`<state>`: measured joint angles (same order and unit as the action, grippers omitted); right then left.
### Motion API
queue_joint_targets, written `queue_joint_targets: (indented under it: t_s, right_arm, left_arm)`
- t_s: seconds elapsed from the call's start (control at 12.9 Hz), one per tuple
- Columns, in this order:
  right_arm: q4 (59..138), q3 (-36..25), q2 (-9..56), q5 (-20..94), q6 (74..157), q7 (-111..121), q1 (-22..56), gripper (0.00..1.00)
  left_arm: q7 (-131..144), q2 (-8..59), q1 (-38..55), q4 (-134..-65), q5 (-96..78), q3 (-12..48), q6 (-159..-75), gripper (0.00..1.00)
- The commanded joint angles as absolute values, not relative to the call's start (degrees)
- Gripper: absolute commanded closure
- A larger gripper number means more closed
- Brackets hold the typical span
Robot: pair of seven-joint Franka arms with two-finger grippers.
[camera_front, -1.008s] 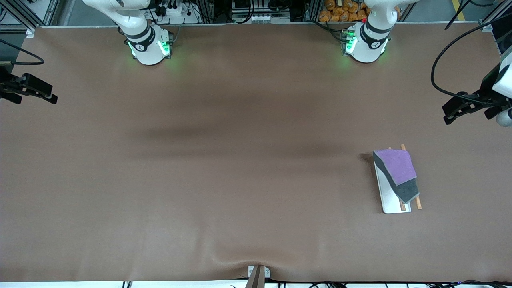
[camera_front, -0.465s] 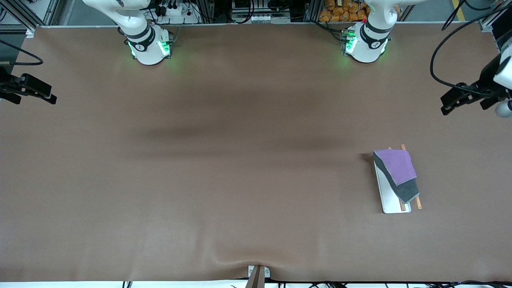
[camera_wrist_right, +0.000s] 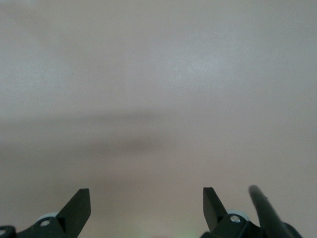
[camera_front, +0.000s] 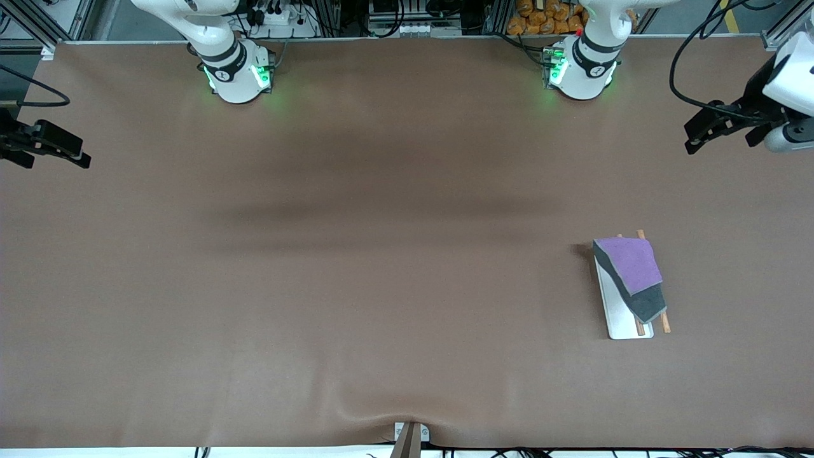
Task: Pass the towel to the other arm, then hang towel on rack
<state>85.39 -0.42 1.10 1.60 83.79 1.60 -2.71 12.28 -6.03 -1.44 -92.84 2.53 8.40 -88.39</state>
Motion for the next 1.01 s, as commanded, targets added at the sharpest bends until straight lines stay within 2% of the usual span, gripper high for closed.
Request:
queue_joint_targets:
  t_s: [0.0,0.31,0.93]
  right_arm:
    - [85.9,-1.0,1.1,1.8,84.4,1.8,-1.9,0.0]
    - [86.5,-1.0,0.9,1.8,83.5,1.8,-2.5,0.0]
    - [87.4,-1.1,0.9,1.8,83.5,1.8,-3.0,0.0]
  left_arm:
    - [11.4,-7.5,-0.4,-93.8,1.6,7.6,-87.4,0.0]
    - [8.3,-6.2,0.7,-91.2,1.7,5.7,-87.3,0.0]
    - [8.5,-5.7,1.1,-90.4,2.5,5.4,-85.4,0.0]
